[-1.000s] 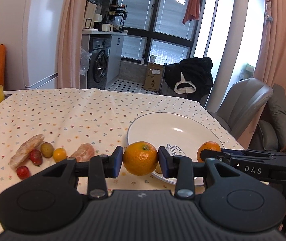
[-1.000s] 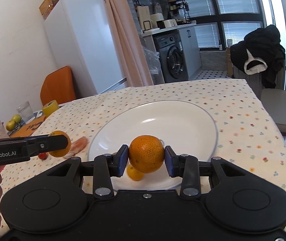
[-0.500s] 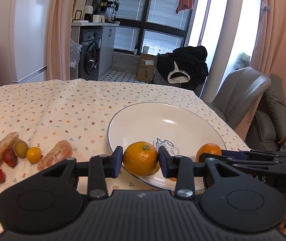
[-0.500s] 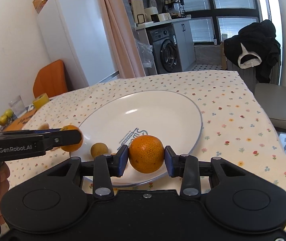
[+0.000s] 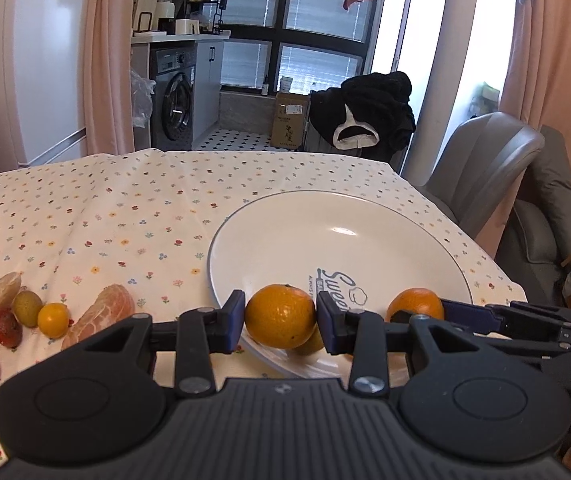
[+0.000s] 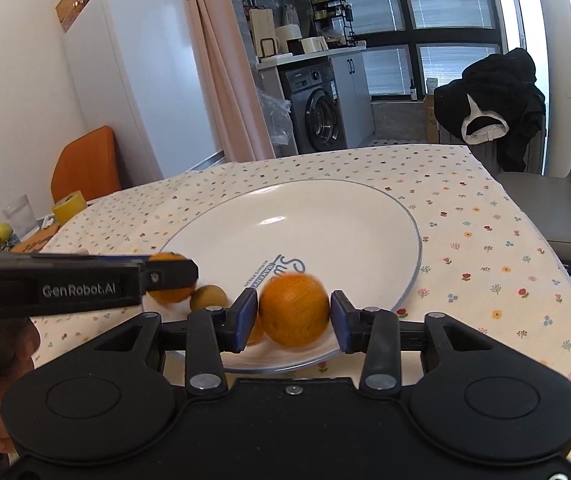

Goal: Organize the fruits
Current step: 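Carry both oranges over the plate and lower them onto it, then open both grippers to release the oranges on the plate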

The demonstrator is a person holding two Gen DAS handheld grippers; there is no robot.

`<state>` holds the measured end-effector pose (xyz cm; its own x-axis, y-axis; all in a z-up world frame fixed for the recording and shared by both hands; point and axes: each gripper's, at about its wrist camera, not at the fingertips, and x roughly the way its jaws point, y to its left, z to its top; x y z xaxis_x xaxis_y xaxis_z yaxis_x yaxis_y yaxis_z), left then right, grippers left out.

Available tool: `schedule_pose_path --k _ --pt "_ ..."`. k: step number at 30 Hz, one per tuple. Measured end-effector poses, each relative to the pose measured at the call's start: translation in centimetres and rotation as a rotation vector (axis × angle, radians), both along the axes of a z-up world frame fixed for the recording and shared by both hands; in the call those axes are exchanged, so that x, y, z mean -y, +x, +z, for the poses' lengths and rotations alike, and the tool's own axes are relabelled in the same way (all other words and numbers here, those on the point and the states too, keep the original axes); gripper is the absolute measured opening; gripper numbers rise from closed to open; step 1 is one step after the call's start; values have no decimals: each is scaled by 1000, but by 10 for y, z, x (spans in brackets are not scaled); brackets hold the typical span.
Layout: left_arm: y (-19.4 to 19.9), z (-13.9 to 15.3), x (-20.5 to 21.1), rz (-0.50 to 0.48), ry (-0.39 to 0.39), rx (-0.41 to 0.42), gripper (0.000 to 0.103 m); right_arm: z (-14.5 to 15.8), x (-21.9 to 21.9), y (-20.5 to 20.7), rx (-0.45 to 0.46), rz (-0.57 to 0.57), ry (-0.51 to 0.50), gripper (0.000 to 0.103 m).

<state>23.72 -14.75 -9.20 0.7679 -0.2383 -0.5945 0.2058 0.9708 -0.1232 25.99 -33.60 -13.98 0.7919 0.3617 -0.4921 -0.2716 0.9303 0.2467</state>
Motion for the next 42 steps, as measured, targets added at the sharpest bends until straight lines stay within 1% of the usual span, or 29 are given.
schedule_pose_path --k 1,4,6,7,12,15,17,18,20,21,22,23,24,28,34,36,39,42 --pt "-2 0 0 0 -2 -1 37 1 0 -2 5 -1 3 42" --pt "-5 3 1 3 2 -1 38 2 -1 -6 18 -8 6 49" --pt "-8 6 1 15 10 -3 40 2 -2 -9 22 -12 8 50" --pt "-10 7 -1 19 11 -2 40 3 -1 -10 24 -16 15 53" --pt "-22 16 -13 47 -3 4 42 7 1 -16 44 -15 44 59" --pt "-31 22 -21 68 1 18 49 10 1 -19 50 -10 51 66" --pt "-38 26 -27 91 -2 35 57 12 0 -22 58 -9 58 72" --pt "-42 29 -31 107 -3 44 59 14 -1 -23 62 -5 62 73" --pt "-49 36 -39 136 -2 63 68 17 -3 -27 70 6 66 81" --pt "-52 38 -42 147 -5 74 70 19 -4 -28 70 10 67 85" --pt "-57 42 -48 168 -12 90 74 21 -4 -28 69 11 72 90" --pt "-61 44 -52 189 -15 101 78 23 -4 -29 72 11 85 92" --pt "-65 47 -57 214 -20 113 79 24 -4 -30 75 7 95 93" --pt "-80 53 -77 286 -39 133 83 28 -5 -31 78 -5 122 102" --pt "-102 57 -103 350 -72 163 89 32 -12 -38 108 -3 139 103" --pt "-108 58 -109 358 -78 168 90 35 -14 -38 101 19 165 103" --pt "-116 59 -118 384 -80 165 90 36 -16 -37 70 19 195 103" --pt "-124 59 -130 416 -94 165 90 37 -22 -37 59 22 179 103"
